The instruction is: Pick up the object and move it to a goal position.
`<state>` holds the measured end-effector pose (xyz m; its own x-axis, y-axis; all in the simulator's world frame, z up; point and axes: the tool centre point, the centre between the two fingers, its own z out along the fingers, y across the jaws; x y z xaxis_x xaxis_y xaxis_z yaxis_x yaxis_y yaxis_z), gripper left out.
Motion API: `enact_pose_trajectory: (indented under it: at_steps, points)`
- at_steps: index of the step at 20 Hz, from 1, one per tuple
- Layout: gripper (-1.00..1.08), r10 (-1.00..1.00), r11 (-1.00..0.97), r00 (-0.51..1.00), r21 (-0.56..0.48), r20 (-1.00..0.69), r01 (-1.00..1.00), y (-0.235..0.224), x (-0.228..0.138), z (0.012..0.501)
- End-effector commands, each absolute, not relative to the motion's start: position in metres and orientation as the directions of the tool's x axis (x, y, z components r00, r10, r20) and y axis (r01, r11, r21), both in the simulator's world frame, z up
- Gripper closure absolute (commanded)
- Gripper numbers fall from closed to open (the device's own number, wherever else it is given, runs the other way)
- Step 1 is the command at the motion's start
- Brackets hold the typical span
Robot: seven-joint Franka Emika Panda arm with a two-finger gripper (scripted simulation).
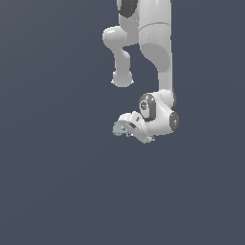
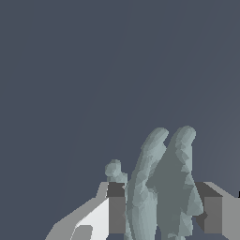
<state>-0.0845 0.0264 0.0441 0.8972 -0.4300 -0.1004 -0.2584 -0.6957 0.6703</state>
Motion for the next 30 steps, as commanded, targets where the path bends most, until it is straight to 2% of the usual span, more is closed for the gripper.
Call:
enact_pose_trajectory:
  at_steps: [1, 13, 30]
  points:
    - [1.08, -0.430, -0.695, 0.896, 0.673, -0.106, -0.254, 0.026, -0.087, 0.041]
    - [1.08, -0.430, -0.695, 0.897, 0.670, -0.101, -0.258, 0.019, -0.068, 0.062]
    - [1.08, -0.431, -0.695, 0.896, 0.673, -0.105, -0.255, -0.016, 0.017, 0.144]
